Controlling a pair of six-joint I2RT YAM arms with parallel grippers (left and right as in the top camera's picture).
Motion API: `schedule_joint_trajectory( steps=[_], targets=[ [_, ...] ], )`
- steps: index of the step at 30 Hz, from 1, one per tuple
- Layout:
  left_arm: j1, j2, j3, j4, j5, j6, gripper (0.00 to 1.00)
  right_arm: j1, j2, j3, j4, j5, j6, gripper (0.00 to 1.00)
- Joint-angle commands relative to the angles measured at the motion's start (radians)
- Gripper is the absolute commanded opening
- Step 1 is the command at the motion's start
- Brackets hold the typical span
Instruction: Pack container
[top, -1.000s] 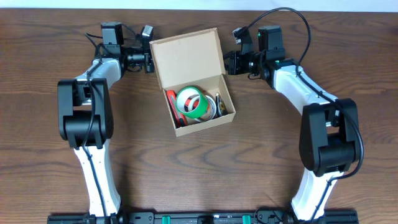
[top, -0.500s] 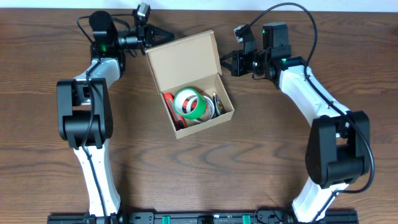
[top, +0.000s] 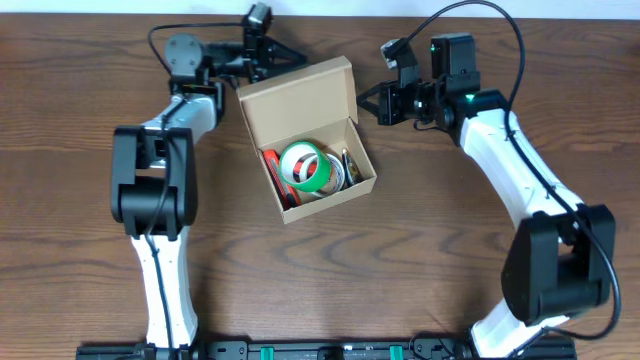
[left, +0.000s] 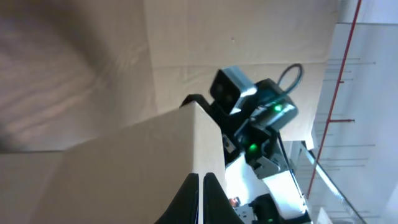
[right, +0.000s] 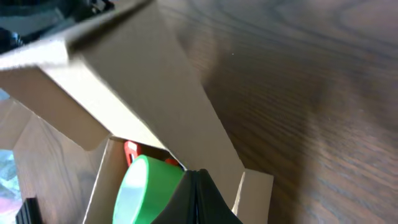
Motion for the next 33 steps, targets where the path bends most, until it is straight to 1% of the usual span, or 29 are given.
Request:
schedule_joint_trajectory(
  steps=[1, 5, 11, 16, 28, 33],
  targets=[
    [-0.031, -0.005, 0.012, 0.011, 0.018, -0.078, 0.05, 0.002, -0.078, 0.011, -0.027, 0.044, -0.013, 0.01],
    [-0.06, -0.025, 0.012, 0.009, 0.018, -0.078, 0.05, 0.002, -0.146, 0.011, -0.084, 0.083, -0.011, 0.01],
    [-0.09, -0.067, 0.012, 0.003, 0.017, -0.078, 0.05, 0.003, -0.219, 0.011, -0.124, 0.126, 0.041, 0.01],
    [-0.128, -0.109, 0.012, 0.003, 0.018, -0.078, 0.05, 0.005, -0.225, 0.012, -0.143, 0.128, 0.106, 0.01],
    [-0.271, -0.132, 0.012, -0.009, 0.017, -0.078, 0.05, 0.047, -0.229, 0.048, -0.176, 0.127, 0.119, 0.01],
    [-0.262, -0.132, 0.012, -0.009, 0.017, -0.078, 0.05, 0.056, -0.229, 0.059, -0.241, 0.13, 0.106, 0.01]
  ],
)
